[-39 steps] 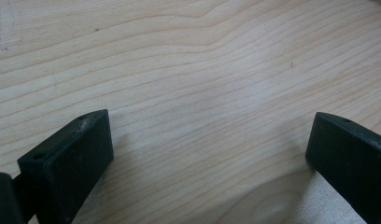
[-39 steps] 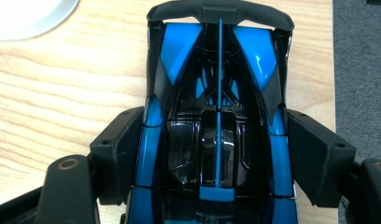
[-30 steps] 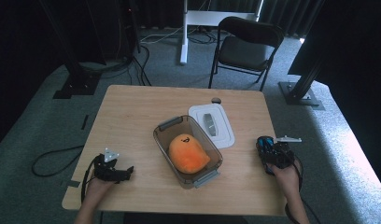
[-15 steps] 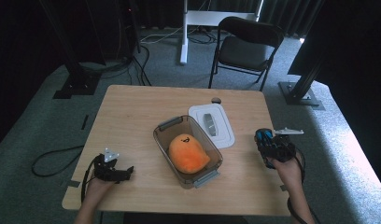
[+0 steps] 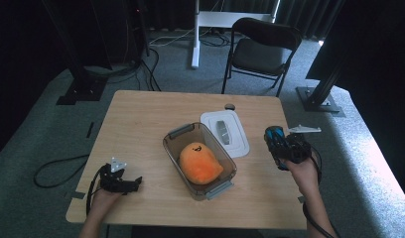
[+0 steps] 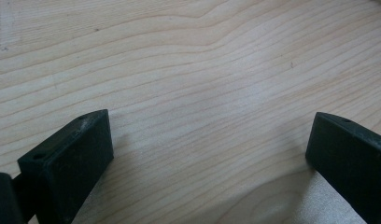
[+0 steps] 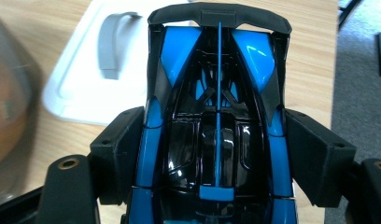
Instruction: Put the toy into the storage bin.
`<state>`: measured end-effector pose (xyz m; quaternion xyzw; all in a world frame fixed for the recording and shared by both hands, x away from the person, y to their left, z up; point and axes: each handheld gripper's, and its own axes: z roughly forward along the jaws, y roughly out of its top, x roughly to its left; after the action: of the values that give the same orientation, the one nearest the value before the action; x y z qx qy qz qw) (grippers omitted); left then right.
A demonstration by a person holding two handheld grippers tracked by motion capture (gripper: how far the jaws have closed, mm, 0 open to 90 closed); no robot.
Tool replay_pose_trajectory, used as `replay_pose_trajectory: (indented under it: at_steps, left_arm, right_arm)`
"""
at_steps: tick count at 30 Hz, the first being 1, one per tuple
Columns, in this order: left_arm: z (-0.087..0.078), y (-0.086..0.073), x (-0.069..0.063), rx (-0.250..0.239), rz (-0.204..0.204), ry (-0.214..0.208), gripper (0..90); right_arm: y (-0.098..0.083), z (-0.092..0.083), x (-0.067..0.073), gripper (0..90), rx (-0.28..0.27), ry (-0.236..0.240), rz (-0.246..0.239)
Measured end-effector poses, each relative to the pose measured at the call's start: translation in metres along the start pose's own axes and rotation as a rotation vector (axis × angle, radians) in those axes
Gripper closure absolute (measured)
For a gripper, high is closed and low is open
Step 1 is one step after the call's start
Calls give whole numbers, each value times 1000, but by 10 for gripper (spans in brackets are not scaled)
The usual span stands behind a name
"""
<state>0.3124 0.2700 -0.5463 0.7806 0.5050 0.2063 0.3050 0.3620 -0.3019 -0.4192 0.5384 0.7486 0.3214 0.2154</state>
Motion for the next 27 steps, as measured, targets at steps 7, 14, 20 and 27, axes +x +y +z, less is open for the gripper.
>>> replay_pose_trajectory:
  at_steps: [7, 14, 20, 27]
  left_arm:
    - [0, 0, 0, -1, -1, 0, 12]
    - [0, 0, 0, -2, -1, 1, 11]
    - [0, 0, 0, -1, -1, 0, 11]
    - [0, 0, 0, 0, 2, 1, 11]
  right_arm:
    - [17, -7, 13, 256, -12, 39, -30]
    - [30, -11, 24, 257, -25, 57, -51]
    - [40, -9, 40, 257, -23, 92, -81]
    - [50, -7, 57, 257, -32, 136, -98]
